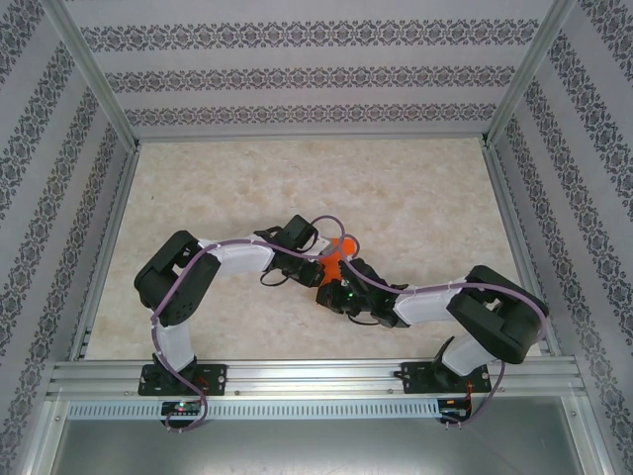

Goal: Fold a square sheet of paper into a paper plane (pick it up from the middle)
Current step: Third fold the triangle at the center of the table.

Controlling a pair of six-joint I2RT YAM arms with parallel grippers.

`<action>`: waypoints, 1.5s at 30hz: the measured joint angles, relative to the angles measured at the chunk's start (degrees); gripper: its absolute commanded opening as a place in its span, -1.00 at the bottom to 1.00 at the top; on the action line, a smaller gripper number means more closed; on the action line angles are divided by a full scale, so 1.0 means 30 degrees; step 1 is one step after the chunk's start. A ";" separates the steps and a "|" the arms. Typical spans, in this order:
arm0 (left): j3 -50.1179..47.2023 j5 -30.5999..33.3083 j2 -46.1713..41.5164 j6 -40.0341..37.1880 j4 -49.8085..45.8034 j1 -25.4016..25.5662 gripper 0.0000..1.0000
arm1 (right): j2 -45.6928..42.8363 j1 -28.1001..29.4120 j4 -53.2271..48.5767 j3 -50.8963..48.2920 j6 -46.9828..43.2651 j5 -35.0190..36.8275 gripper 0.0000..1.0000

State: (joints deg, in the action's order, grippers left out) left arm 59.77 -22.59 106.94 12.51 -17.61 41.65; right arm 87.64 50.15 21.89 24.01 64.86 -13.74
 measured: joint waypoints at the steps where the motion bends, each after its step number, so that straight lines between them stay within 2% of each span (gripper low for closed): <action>1: 0.0000 -0.0007 0.0000 0.0000 0.0000 0.0000 -1.00 | 0.0233 0.0051 -0.0168 0.0131 0.0000 0.0000 -0.84; 10: 0.0000 -0.0015 0.0000 0.0015 0.0000 -0.0007 -1.00 | 0.0911 0.0131 -0.1821 0.1202 -0.0073 0.0000 -0.85; 17: 0.0000 -0.0007 0.0000 0.0007 0.0007 -0.0007 -1.00 | -0.1166 0.0007 -0.4007 0.1311 -0.0393 0.0590 -0.83; 21: 0.0000 -0.0007 0.0000 0.0000 0.0007 -0.0007 -1.00 | -0.3570 -0.1304 -0.3599 0.0627 -0.0641 0.0765 -0.81; 24: 0.0000 -0.0007 0.0000 0.0007 0.0007 -0.0007 -1.00 | -0.3978 -0.2856 -0.3388 0.0131 -0.0845 0.0758 -0.82; 31: 0.0000 -0.0015 0.0000 0.0000 0.0007 -0.0007 -1.00 | -0.2433 -0.4648 -0.1574 -0.0182 -0.1093 -0.0787 -0.81; 41: 0.0007 -0.0007 0.0000 -0.0007 0.0000 -0.0007 -1.00 | 0.0801 -0.4787 -0.1319 0.0699 -0.1756 -0.1617 -0.81; 45: 0.0022 -0.0007 0.0007 -0.0007 -0.0007 -0.0007 -1.00 | 0.0954 -0.5085 -0.1552 0.0976 -0.1851 -0.1916 -0.81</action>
State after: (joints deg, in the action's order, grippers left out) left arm 59.83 -22.61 106.96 12.49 -17.63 41.63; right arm 90.50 34.89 17.23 26.94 59.31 -19.49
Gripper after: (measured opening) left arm 0.060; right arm 0.094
